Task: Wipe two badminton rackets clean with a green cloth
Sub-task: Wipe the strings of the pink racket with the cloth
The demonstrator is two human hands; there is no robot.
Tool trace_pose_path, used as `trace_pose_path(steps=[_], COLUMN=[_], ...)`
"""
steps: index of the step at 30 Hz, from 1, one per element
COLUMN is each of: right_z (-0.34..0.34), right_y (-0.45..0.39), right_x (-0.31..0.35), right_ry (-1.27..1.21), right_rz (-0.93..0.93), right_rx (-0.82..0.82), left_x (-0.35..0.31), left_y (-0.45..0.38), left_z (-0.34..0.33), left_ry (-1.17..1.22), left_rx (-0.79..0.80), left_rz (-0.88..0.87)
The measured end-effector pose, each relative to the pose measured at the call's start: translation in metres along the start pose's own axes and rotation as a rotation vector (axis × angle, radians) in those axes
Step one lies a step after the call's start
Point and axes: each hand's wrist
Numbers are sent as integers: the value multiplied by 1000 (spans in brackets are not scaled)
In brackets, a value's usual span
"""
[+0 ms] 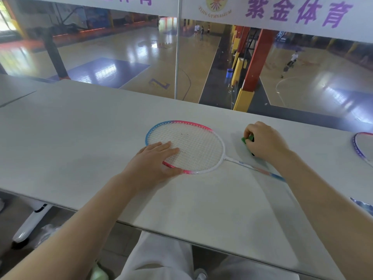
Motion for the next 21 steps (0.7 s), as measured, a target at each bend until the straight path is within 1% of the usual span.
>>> trace_pose_path(steps=[8, 10, 12, 13, 15, 16, 18, 21], right_z=[-2, 0, 3, 4, 1, -4, -13, -22], right_y=[25, 29, 38, 43, 55, 60, 69, 75], right_x=[-18, -15, -6, -1, 9, 13, 16, 16], right_ry=[80, 85, 72, 70, 46, 17, -8, 19], right_rz=[66, 114, 211, 255, 294, 281, 247, 221], right_rx=[-67, -143, -231, -226, -129, -76, -21, -6], left_x=[-2, 0, 2, 2, 2, 2, 2, 2], left_y=[0, -1, -1, -2, -2, -2, -1, 2], left_z=[4, 3, 4, 5, 6, 6, 5, 3], left_ry=[-37, -45, -56, -66, -85, -93, -93, -95], left_rx=[-11, -21, -36, -40, -43, -49, -69, -107], left_rz=[-7, -20, -31, -35, -41, -43, -41, -39])
Point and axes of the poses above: each hand's wrist, its own y-axis away from the middle knuckle, its own z-axis out of the back of the hand, x = y × z, and after that the axes turned 9 degrees about -y, right-handed
